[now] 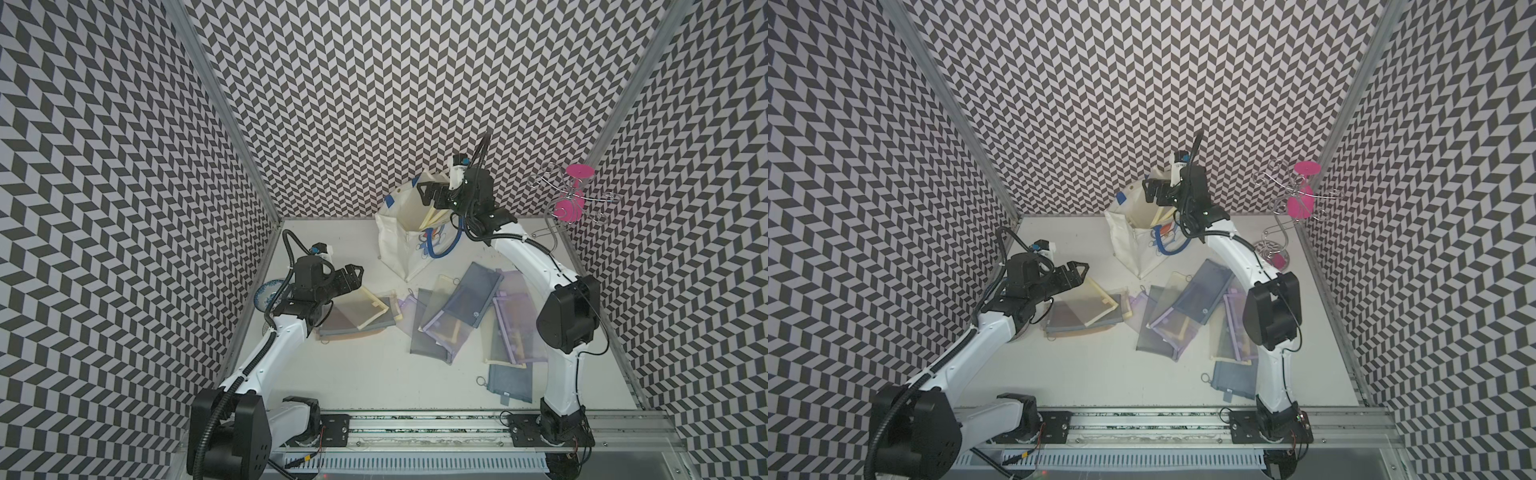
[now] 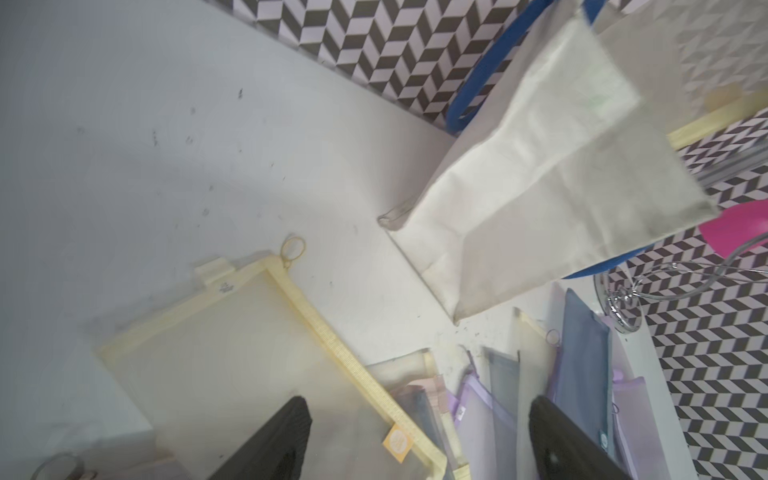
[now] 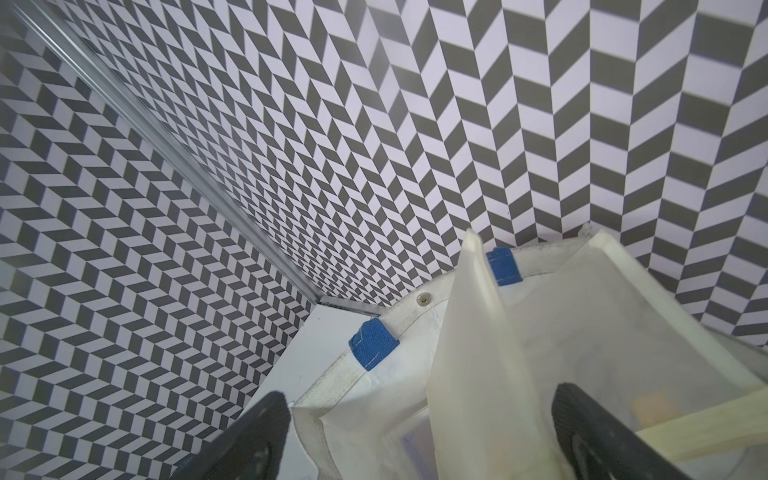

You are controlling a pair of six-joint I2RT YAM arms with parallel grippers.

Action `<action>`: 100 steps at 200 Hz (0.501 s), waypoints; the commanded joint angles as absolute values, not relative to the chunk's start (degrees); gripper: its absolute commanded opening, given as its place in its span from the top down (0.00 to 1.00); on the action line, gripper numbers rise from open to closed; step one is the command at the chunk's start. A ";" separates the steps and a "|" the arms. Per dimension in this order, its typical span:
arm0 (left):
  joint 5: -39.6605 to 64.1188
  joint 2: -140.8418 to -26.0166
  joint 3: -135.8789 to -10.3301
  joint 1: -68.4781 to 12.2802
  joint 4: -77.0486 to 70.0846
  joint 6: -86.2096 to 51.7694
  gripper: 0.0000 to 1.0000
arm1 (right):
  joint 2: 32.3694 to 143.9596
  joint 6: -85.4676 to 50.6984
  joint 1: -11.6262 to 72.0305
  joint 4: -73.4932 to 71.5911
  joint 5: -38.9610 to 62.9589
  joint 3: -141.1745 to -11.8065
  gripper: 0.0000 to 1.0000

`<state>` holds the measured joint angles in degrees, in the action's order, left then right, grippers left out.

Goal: Put the pencil pouch into the canvas bag
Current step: Place the pencil pouch in the canvas bag.

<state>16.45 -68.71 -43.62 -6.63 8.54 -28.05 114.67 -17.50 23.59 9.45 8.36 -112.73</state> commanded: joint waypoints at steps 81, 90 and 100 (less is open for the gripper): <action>15.67 -69.64 -43.93 -3.38 17.67 -28.61 0.21 | 104.27 -8.79 21.54 17.88 6.54 -105.21 0.01; 15.36 -68.98 -43.24 -2.81 18.50 -28.49 0.21 | 102.11 -8.70 21.95 16.80 7.05 -101.60 0.01; 15.34 -68.11 -42.33 -2.31 19.13 -28.48 0.22 | 99.70 -8.73 22.64 15.41 8.10 -97.27 0.01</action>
<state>16.99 -70.22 -43.62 -3.57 15.40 -29.17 106.59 -10.83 21.34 18.41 7.22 -103.39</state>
